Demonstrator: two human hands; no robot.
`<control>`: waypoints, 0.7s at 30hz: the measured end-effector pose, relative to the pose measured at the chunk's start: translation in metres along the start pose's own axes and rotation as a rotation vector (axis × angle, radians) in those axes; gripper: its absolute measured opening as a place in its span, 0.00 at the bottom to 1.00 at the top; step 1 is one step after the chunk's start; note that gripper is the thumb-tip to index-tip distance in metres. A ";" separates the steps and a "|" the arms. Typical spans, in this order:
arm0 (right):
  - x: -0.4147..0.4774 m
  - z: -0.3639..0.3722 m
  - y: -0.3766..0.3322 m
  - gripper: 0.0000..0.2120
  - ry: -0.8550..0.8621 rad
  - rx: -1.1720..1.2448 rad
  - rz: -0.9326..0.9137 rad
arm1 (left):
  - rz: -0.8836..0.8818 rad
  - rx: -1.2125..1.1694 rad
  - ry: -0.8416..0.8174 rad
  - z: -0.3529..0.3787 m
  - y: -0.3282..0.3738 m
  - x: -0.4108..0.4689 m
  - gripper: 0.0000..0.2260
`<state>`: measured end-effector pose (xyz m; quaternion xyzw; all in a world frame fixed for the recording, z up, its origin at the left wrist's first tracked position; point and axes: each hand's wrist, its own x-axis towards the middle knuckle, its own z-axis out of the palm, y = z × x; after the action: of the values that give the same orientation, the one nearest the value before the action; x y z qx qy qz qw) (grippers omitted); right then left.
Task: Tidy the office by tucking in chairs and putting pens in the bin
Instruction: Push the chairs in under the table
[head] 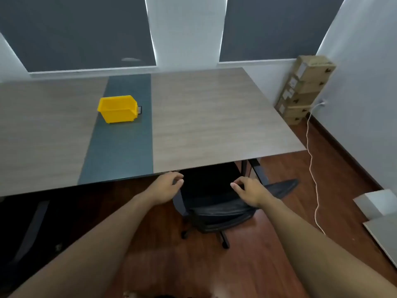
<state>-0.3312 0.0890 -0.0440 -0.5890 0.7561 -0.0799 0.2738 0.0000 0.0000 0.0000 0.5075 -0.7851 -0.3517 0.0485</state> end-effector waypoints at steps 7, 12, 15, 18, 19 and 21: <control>-0.012 0.011 0.044 0.24 0.018 -0.158 0.055 | 0.011 0.009 -0.158 0.092 0.054 0.024 0.19; -0.012 0.028 0.048 0.30 0.155 -0.482 -0.005 | -0.093 0.092 -0.236 0.142 0.063 0.031 0.28; -0.003 0.030 0.051 0.30 0.161 -0.510 -0.005 | -0.100 0.270 -0.106 0.153 0.058 0.034 0.30; 0.010 0.030 0.050 0.31 0.177 -0.515 0.000 | -0.089 0.290 -0.045 0.148 0.052 0.045 0.30; 0.016 0.031 0.048 0.31 0.177 -0.512 0.003 | -0.087 0.295 -0.032 0.145 0.049 0.050 0.29; 0.027 0.032 0.043 0.31 0.175 -0.499 0.015 | -0.092 0.299 -0.013 0.139 0.043 0.062 0.26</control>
<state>-0.3559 0.0831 -0.0987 -0.6234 0.7777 0.0607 0.0544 -0.1228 0.0289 -0.0949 0.5422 -0.8050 -0.2359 -0.0486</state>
